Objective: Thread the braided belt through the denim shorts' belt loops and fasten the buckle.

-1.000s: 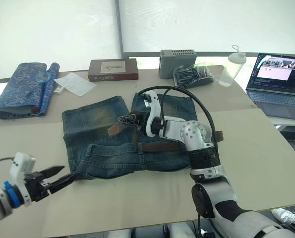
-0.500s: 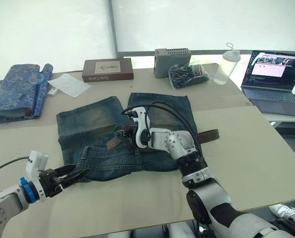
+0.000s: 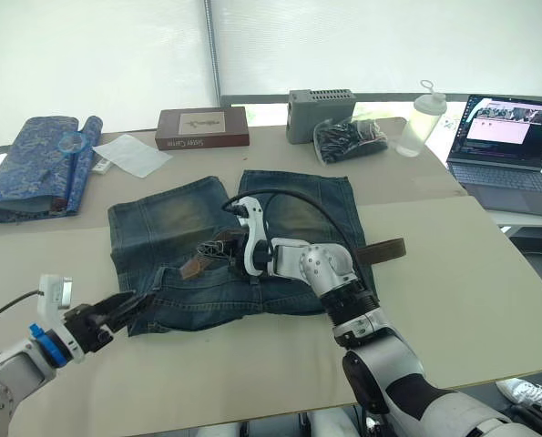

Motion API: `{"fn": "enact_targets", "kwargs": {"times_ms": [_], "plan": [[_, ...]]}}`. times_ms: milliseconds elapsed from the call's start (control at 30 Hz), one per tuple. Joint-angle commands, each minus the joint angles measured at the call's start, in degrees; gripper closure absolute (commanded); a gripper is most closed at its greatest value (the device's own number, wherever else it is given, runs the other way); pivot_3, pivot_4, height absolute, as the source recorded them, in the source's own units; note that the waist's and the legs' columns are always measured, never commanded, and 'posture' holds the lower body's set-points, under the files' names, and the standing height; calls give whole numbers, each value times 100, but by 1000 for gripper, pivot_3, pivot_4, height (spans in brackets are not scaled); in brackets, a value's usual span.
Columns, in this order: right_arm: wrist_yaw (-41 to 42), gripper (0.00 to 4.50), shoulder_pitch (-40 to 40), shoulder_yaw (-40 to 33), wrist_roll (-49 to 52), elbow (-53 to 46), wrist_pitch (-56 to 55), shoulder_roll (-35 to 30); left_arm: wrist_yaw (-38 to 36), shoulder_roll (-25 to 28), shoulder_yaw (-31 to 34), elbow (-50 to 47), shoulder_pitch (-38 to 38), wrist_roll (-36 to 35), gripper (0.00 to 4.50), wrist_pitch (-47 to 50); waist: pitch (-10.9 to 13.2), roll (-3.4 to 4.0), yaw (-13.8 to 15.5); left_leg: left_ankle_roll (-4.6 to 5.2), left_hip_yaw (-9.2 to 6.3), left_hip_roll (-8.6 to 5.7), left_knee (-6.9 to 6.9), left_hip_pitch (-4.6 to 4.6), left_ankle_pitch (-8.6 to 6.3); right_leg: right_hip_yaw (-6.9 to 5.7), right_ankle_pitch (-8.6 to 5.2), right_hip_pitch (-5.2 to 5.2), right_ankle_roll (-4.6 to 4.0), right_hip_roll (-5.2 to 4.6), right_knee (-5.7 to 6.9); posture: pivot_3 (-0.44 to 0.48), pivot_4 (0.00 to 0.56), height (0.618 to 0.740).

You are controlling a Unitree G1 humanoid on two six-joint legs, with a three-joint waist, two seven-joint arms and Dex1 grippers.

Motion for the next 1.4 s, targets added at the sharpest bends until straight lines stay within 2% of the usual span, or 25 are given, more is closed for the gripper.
{"fn": "enact_targets", "kwargs": {"times_ms": [33,300,333,433,600,633,767,800,833,933,1000,1133,1267,1367,1400], "plan": [[69,4500,-240,-195,541,-500,234,1038,634,-146,18,-365,-184,-1045,23,291,-1,0,-25,0,1,-1,0,0,0,0,0,1,0,1,1,0,150,740],[-42,4500,-231,-226,900,-804,376,889,1983,-577,-324,-175,-784,-2266,23,102,-2,-3,-22,0,7,-3,-1,5,0,1,0,0,0,29,4,0,150,740],[-65,4500,-215,-227,911,-811,369,872,2049,-539,-343,-162,-790,-2383,557,132,-2,-4,-25,0,7,-3,-1,4,0,1,0,0,0,29,3,0,150,740],[-86,4500,-187,-218,916,-838,368,817,2160,-496,-396,-169,-820,-2602,1781,115,-2,-3,-32,0,12,-4,-2,5,0,3,0,-3,0,32,4,0,150,740],[24,4500,-133,-173,877,-929,393,636,2335,-420,-483,-148,-926,-2956,4310,74,-2,-3,-23,0,11,-4,-1,4,0,2,0,-1,0,33,3,0,150,740],[67,4092,-98,-146,877,-994,453,557,2370,-421,-505,-142,-945,-2957,4475,47,-2,-3,-23,0,12,-4,-1,4,0,2,0,-1,0,33,2,0,150,740],[302,2644,241,123,741,-1751,778,-149,2504,-412,-597,-92,-1076,-2978,4500,-80,-2,-3,-3,-1,11,-4,-1,4,0,1,0,-1,0,35,2,0,150,740],[373,2403,351,208,670,-2011,845,-387,2538,-419,-625,-105,-1101,-2977,4500,-109,-2,-3,10,0,9,-4,-1,4,0,-1,0,1,0,35,1,0,150,740],[551,2403,540,351,596,-2502,925,-844,2572,-427,-656,-79,-1163,-2963,4500,-140,-2,-3,29,0,9,-7,-1,4,0,-1,0,1,0,33,0,0,150,740],[782,2403,1101,146,870,-3938,1426,-2137,2613,-463,-775,84,-1393,-2859,4500,-229,0,-8,156,5,8,-13,6,0,-2,-3,-1,8,4,29,-11,0,150,740],[749,2403,1290,-119,1125,-4327,1567,-2432,2627,-524,-878,76,-1448,-2781,4500,-288,0,-10,155,9,13,-18,7,-5,-1,1,1,8,12,25,-18,0,150,740],[18,2403,1707,-1119,1464,-4798,1906,-2845,2448,-624,-1127,126,-1570,-2478,4500,-312,0,-10,136,7,11,1,4,2,0,7,-4,14,3,37,-22,0,150,740],[-263,1296,2502,-1585,1014,-5381,2216,-4101,2271,-532,-1263,164,-1607,-2448,4500,-159,2,-11,171,8,12,-3,3,-2,0,4,-7,14,1,36,-23,0,150,740],[-487,267,2981,-1866,796,-5432,2347,-4597,2100,-489,-1343,275,-1667,-2288,4500,-105,2,-13,202,11,13,-9,4,-9,-1,4,-3,20,15,33,-51,0,150,740],[-605,267,3166,-1884,588,-5371,2332,-4723,2047,-487,-1369,355,-1729,-2227,4500,-100,3,-13,209,13,13,-8,4,-9,0,3,-2,26,18,33,-54,0,150,740]]}}
